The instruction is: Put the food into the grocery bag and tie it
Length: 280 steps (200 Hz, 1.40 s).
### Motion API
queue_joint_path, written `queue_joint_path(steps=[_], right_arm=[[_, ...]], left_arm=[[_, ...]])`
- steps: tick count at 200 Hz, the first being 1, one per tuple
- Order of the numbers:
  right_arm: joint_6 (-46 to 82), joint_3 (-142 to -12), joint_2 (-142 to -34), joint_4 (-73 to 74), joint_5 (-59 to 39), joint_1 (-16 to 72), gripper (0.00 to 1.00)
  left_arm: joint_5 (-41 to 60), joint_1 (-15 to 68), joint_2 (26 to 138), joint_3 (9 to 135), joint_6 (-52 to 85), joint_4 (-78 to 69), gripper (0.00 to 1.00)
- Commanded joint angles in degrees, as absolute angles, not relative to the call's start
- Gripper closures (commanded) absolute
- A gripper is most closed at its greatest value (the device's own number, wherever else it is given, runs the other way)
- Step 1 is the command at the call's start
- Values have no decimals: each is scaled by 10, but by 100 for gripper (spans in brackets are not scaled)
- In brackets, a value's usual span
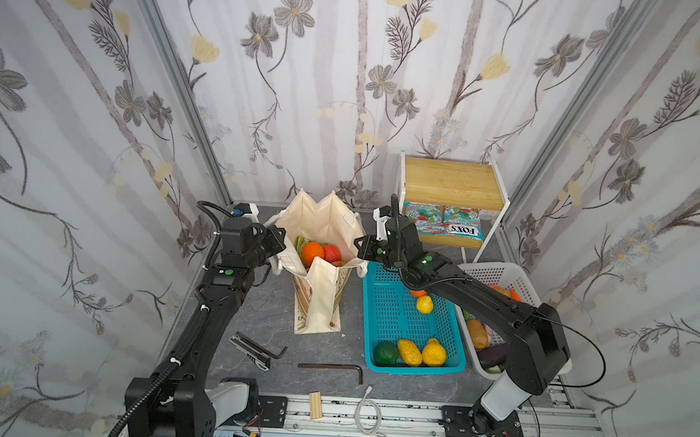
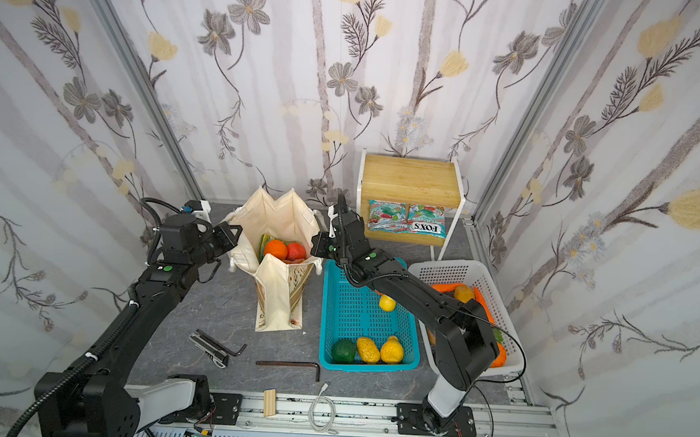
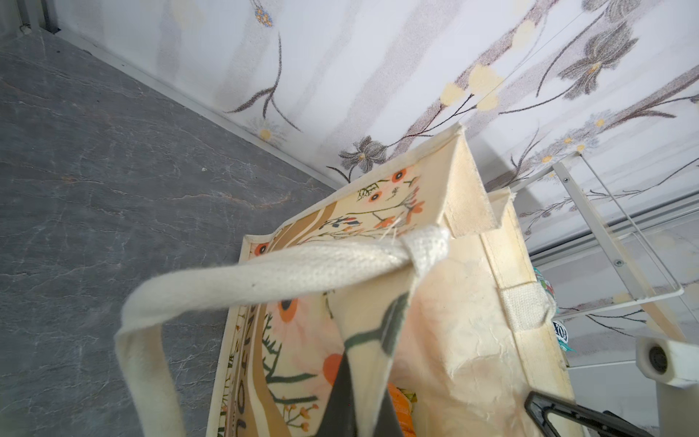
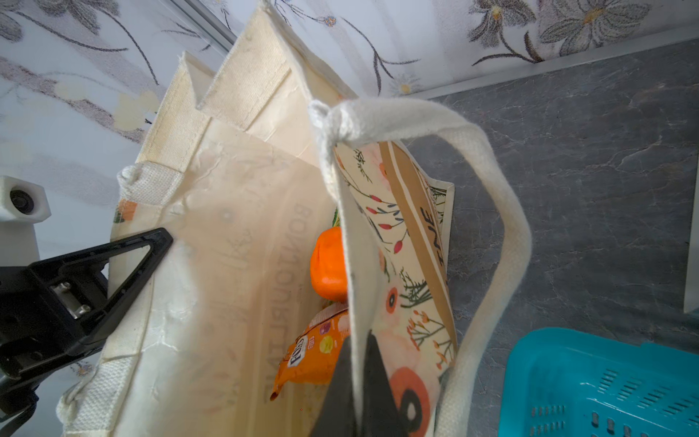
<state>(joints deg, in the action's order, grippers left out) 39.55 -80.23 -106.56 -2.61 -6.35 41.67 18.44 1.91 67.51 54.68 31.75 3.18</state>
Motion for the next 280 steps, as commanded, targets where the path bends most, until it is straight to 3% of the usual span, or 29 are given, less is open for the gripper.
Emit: queue_joint_path(steps=[1,7,18,31,40,44,49,94,139,182,237,250,262,270,280], right_arm=[[391,-824,-1081,-13,-67,417,100],[390,-831,-1086,-19,-68,417,100],[388,-833,-1091,-27,-68,417,100],[388,-825,-1089,-25,-64,417,100],[388,-818,-1086,-24,-59,416,100],[388,-815,-1084,-22,-59,416,100],[388,-813,-1083,-22,-58,416,100],[388,-802,-1083,-19,-56,416,100],[388,-797,-1087,-16,-63,416,100],[388,-796,-1086,-14,-65,416,100],[389,-795,-1093,-11,-69,416,100],[389,-796,-1093,-13,-69,416,100],[389,-795,-1093,-15,-67,416,100],[389,-796,-1092,-15,-67,416,100],[389,-795,-1092,-16,-68,417,100]], left_arm=[[189,19,679,559,333,-12,100],[189,19,681,560,334,-14,100],[191,19,682,564,338,-16,83],[185,16,678,569,345,-17,54],[177,13,670,575,353,-17,23],[171,11,665,578,355,-17,4],[159,8,657,581,361,-17,0],[46,-58,534,540,500,-19,0],[113,-165,433,373,753,-33,0],[217,-158,472,221,922,-221,0],[256,-76,608,200,965,-413,1],[260,-54,638,199,977,-462,6],[269,-39,661,204,983,-486,19],[266,-32,669,205,984,-500,32],[263,-30,671,207,976,-506,63]])
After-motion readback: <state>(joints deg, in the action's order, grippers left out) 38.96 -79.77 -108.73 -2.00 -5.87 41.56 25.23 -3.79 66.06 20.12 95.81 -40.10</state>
